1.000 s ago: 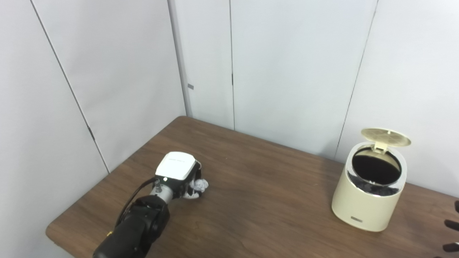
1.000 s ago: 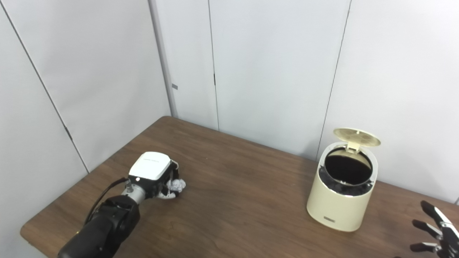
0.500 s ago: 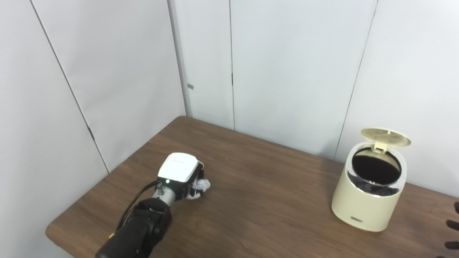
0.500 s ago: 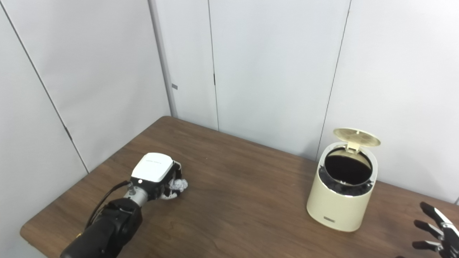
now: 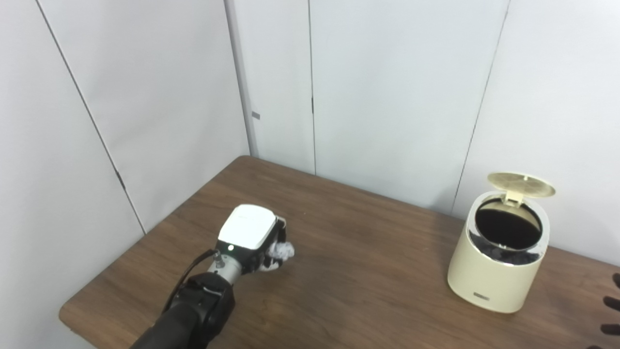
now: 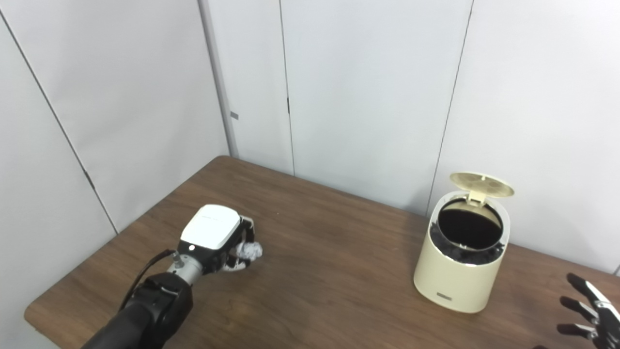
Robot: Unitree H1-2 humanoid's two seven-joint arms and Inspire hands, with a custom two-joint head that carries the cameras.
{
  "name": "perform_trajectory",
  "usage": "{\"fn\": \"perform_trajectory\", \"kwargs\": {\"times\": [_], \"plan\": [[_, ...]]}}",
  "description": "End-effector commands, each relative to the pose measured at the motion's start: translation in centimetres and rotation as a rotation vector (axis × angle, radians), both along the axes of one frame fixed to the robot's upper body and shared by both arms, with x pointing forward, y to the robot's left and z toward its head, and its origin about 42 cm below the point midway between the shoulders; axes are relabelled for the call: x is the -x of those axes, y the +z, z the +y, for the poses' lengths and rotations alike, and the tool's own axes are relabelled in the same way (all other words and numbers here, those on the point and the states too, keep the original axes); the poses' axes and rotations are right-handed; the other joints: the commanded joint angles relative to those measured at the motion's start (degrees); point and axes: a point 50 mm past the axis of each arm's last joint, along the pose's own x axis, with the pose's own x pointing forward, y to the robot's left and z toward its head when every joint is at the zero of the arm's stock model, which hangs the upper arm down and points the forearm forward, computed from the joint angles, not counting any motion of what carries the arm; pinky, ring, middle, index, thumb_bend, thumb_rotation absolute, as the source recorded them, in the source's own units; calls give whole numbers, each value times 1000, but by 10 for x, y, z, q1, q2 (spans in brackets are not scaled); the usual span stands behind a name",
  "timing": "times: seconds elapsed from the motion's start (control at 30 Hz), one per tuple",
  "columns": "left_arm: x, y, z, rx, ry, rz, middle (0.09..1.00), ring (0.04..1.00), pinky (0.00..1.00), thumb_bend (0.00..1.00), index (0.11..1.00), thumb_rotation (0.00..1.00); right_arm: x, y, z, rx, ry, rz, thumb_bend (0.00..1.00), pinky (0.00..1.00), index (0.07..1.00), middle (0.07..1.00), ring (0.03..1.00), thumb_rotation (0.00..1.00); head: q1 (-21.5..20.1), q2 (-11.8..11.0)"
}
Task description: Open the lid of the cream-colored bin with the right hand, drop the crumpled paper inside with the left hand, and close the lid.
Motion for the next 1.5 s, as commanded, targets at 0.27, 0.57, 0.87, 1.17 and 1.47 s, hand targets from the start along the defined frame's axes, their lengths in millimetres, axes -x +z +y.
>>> {"fn": "perform_trajectory", "kwargs": {"times": [0.27,0.57,0.87,1.17,1.47], "plan": [[-7,49,-36,-13,-121,-289,445,534,692,523,519,0,-10,14,3,9,8,-75,711,795,901,951,894,463,-37,2],[-17,75,-77,16,-243,-458,434,518,678,522,522,0,-10,20,13,23,7,-83,683,802,910,960,893,355,-106,6],[-31,93,-116,148,-367,-534,448,494,661,523,518,0,-13,21,24,33,3,-120,702,741,872,926,843,288,-183,-1],[-65,88,-157,334,-490,-508,451,446,491,523,516,0,-11,10,35,47,-2,-114,701,744,870,929,852,326,-255,-17],[-87,90,-190,383,-556,-509,441,436,537,521,522,0,-5,8,46,68,-28,-101,714,686,873,925,835,359,-304,-23]]}}
